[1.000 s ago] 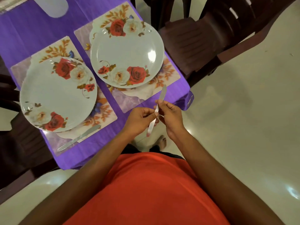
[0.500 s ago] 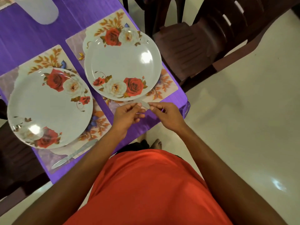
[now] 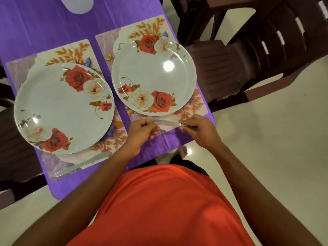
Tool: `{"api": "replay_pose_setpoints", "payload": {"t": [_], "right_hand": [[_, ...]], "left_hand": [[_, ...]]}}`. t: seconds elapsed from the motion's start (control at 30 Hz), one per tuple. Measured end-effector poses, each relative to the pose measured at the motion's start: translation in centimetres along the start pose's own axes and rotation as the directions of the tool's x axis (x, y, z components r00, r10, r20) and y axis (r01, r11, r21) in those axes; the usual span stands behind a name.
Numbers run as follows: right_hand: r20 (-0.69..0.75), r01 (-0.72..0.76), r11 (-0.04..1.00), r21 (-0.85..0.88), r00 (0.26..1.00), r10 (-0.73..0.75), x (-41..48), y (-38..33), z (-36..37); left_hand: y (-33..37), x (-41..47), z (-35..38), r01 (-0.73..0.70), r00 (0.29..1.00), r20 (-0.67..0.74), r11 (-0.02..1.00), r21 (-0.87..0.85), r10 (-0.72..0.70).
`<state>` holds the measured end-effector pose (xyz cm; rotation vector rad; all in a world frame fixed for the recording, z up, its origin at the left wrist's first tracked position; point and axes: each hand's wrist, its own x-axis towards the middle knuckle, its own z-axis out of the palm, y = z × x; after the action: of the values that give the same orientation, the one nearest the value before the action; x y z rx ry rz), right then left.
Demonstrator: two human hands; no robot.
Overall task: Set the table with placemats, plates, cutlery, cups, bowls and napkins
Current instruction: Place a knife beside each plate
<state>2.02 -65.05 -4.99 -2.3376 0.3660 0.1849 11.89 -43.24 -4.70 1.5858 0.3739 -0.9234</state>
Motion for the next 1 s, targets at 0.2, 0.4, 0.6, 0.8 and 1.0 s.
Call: {"api": "replay_pose_setpoints", "payload": {"t": [0.2, 0.4, 0.6, 0.8, 1.0], "right_hand": [[0.108, 0.206, 0.95, -0.236, 0.977, -0.185, 1.8, 1.8, -1.5], [0.209, 0.418, 0.863, -0.285, 0.905, -0.369, 3.3, 3.0, -2.2], [0.274, 0.557, 0.772, -0.307, 0.828, -0.489, 4.2, 4.4, -1.9], [0.213, 0.567, 0.74, -0.362, 0.823, -0.526, 4.7, 4.5, -1.8], [0.147, 0.472, 0.769, -0.43, 0.877, -0.457, 3.8, 4.4, -1.5]], "left_hand": [[-1.8, 0.4, 0.5, -0.098, 0.995, 0.018, 0.955, 0.28, 0.097], [-2.1, 0.1, 1.2, -0.216, 0.94, -0.018, 0.632, 0.744, 0.342], [-2.6, 0.0, 1.6, -0.262, 0.885, 0.025, 0.455, 0.851, 0.464], [-2.9, -0.2, 1.6, -0.355, 0.83, 0.108, 0.369, 0.859, 0.547], [-3.5, 0.1, 1.4, -0.362, 0.806, 0.153, 0.27, 0.892, 0.572]]}}
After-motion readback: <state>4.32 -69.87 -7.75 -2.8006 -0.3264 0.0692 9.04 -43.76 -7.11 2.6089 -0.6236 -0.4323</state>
